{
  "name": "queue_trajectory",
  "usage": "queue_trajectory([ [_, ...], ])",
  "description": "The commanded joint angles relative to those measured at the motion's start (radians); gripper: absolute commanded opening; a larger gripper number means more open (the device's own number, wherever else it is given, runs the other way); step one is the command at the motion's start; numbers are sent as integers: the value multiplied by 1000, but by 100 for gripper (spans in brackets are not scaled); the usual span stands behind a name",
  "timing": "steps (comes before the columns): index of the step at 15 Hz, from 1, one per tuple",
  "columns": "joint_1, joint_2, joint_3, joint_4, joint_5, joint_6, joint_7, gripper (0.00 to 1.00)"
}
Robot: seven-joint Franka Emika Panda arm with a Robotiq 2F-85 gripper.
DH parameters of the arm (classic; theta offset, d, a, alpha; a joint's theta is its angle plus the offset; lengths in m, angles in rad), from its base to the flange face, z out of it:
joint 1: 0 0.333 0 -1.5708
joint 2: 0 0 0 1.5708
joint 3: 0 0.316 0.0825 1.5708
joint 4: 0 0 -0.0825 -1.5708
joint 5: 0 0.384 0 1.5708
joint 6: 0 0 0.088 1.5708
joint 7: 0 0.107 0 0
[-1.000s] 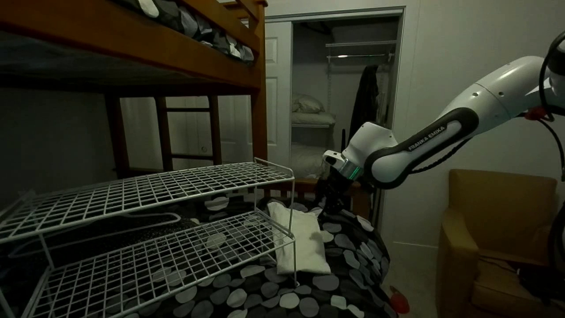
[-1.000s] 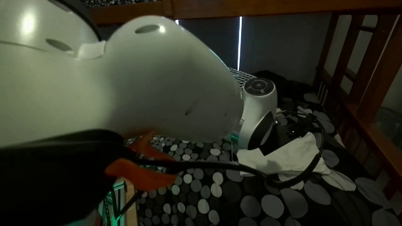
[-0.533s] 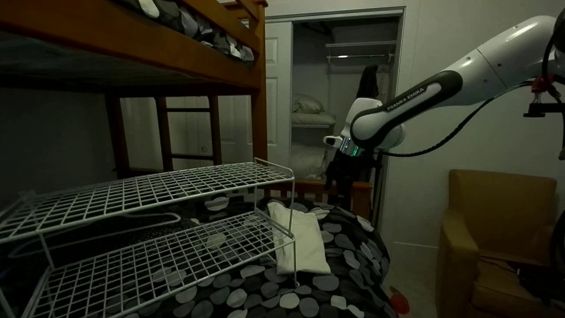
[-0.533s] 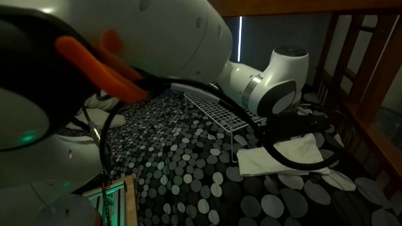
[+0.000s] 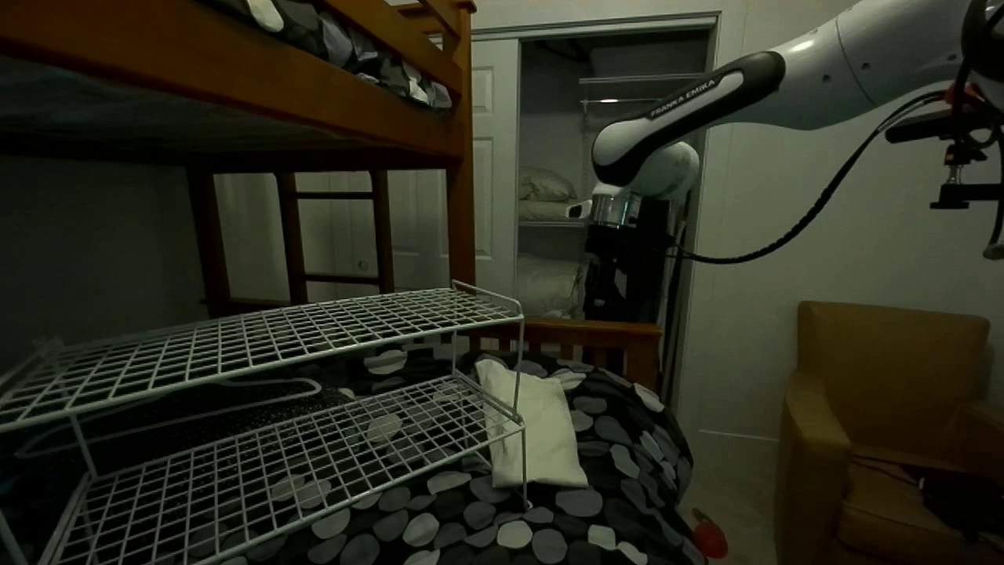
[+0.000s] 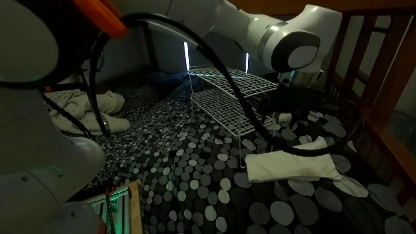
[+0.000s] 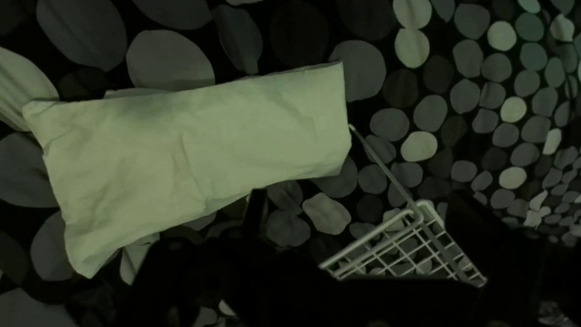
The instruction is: Move the white pillowcase to the left
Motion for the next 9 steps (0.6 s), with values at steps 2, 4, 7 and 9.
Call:
queue_trajectory([
  [2, 321, -66, -322, 58, 65, -61, 233, 100],
  [4, 472, -57, -467, 91, 55, -79, 348, 100],
  [7, 605, -63, -592, 49, 63, 28, 508, 100],
  [9, 645, -55, -630, 81, 61, -9, 453, 100],
])
